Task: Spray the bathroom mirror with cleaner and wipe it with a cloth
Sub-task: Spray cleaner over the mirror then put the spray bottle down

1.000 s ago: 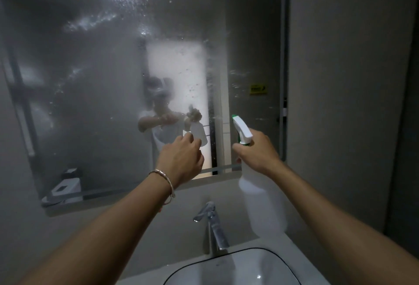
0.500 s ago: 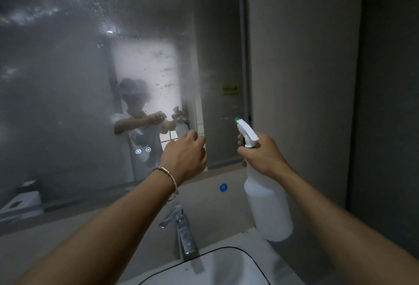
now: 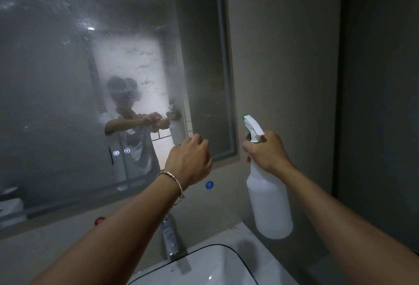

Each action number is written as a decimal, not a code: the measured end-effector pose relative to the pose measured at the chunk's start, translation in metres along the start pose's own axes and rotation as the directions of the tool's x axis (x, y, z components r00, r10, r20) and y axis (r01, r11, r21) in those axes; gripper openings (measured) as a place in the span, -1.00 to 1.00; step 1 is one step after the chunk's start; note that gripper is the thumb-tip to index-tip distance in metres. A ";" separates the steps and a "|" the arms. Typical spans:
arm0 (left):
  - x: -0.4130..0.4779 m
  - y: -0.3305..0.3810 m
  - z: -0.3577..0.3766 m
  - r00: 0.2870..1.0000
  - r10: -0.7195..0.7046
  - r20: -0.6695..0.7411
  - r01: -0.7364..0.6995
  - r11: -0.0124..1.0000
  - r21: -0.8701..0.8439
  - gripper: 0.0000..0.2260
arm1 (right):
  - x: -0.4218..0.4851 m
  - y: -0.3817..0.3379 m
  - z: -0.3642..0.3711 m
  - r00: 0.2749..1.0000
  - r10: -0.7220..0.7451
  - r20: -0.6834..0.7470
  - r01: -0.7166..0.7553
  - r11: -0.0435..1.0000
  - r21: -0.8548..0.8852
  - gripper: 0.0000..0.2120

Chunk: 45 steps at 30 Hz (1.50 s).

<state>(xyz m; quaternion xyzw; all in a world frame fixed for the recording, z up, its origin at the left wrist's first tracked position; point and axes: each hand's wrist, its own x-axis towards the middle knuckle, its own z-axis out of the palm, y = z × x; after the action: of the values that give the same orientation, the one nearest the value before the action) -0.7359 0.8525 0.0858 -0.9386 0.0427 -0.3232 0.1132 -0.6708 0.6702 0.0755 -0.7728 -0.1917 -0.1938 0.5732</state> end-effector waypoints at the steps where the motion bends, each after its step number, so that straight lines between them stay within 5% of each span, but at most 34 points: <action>1: 0.001 0.003 0.002 1.000 0.003 0.006 -0.003 1.000 -0.007 -0.76 | 0.000 0.004 -0.001 1.000 0.013 -0.004 -0.013 1.000 -0.001 -0.96; 20: -0.008 0.032 0.034 0.997 -0.022 0.070 0.027 0.997 -0.073 -0.74 | -0.012 0.058 -0.008 0.991 0.131 -0.006 -0.131 0.985 -0.108 -0.87; 45: -0.044 0.036 0.082 0.965 -0.076 0.249 0.112 0.985 -0.134 -0.70 | -0.042 0.106 0.029 0.945 0.276 0.176 -0.232 0.944 -0.235 -0.80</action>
<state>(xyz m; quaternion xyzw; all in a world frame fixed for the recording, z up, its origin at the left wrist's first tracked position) -0.7205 0.8392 -0.0117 -0.9778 0.0076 -0.2068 0.0324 -0.6490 0.6668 -0.0398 -0.8634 -0.1267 -0.0561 0.4852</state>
